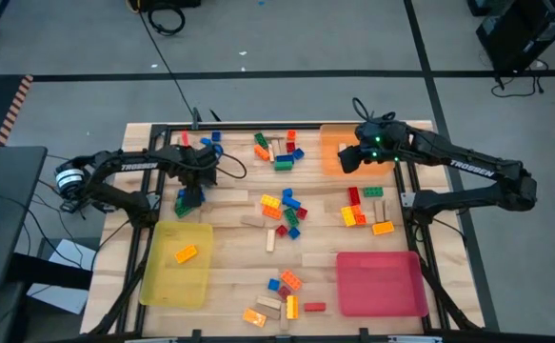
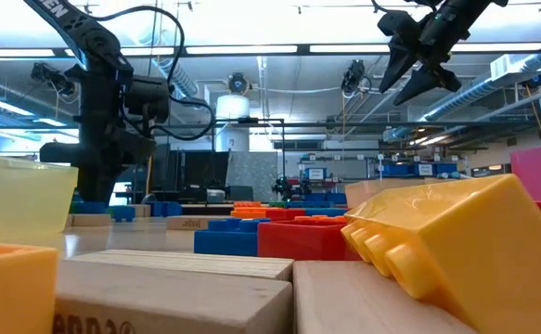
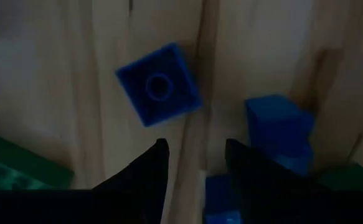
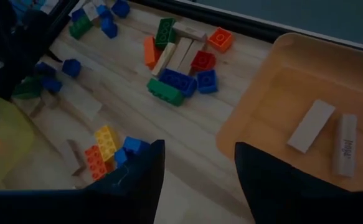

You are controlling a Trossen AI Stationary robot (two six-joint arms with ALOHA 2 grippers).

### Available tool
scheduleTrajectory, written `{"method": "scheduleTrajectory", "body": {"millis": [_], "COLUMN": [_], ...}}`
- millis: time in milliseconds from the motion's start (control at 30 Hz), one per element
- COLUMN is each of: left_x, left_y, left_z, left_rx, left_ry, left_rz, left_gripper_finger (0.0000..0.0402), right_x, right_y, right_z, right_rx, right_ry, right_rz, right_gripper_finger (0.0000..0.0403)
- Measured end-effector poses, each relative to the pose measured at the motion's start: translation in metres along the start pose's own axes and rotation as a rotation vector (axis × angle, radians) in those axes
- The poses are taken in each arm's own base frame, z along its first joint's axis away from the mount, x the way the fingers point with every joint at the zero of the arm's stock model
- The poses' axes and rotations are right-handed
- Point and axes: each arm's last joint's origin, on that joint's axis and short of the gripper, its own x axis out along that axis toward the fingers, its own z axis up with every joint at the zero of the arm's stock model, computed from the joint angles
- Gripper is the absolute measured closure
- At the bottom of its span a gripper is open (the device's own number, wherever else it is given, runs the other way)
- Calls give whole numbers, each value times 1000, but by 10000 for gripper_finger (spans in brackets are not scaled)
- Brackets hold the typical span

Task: Sort blocks by size
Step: Put the small blue game piece into the red bin

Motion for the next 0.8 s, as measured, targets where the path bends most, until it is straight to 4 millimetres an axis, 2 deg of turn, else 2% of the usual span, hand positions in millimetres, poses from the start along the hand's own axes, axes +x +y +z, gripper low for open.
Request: {"method": "scheduleTrajectory", "body": {"millis": [467, 800], "left_x": [-16, -17], "left_y": [10, 13], "left_z": [13, 19], "left_rx": [-62, -82], "left_ry": [-67, -124], "left_rz": [57, 81], "left_gripper_finger": [233, 185], "right_x": [0, 0], "right_y": [0, 0], "right_z": [0, 0], "right_rx": [5, 7], "right_ry": [-1, -1], "right_rz": [-2, -2], "right_gripper_finger": [199, 202]}}
